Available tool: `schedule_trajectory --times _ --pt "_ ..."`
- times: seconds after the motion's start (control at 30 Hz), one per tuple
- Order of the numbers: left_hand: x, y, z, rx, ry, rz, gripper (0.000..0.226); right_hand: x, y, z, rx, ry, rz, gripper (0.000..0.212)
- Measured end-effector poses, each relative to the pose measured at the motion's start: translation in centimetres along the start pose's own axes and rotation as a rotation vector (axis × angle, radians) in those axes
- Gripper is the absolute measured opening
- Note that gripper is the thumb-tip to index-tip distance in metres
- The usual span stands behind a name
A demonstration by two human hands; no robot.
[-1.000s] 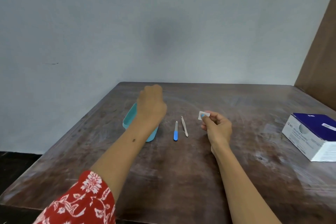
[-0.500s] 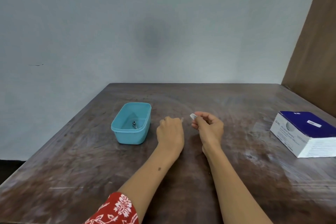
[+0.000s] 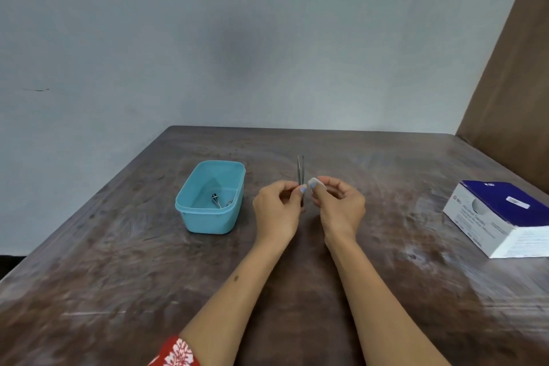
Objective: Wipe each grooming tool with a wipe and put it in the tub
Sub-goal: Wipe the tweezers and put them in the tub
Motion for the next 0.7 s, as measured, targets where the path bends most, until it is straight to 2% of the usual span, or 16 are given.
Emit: schedule_trajectory --times 0.2,0.4,0.7 --pt "0.1 -0.4 -0.8 0.088 0.045 0.005 0.02 -1.0 0.1 -0.2 0.058 0.118 0.012 0.024" --pt "-0.1 0.2 -1.2 0.312 0.294 0.0 0.024 -0.5 1.0 -0.5 0.054 0.057 -0.005 0.02" --pt "0.4 0.1 -1.1 0.29 0.294 -0.013 0.023 -1.2 3.1 -2.0 0.258 0.151 -0.152 0.019"
Point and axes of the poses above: each hand's wrist, its own y-axis away from the middle knuckle, its own x-axis out of the back of the hand, z = x × y, the point moved 5 cm from there along -y, towards the middle knuckle, and after that the axes turned 11 degrees about z, right-handed, at the moved point
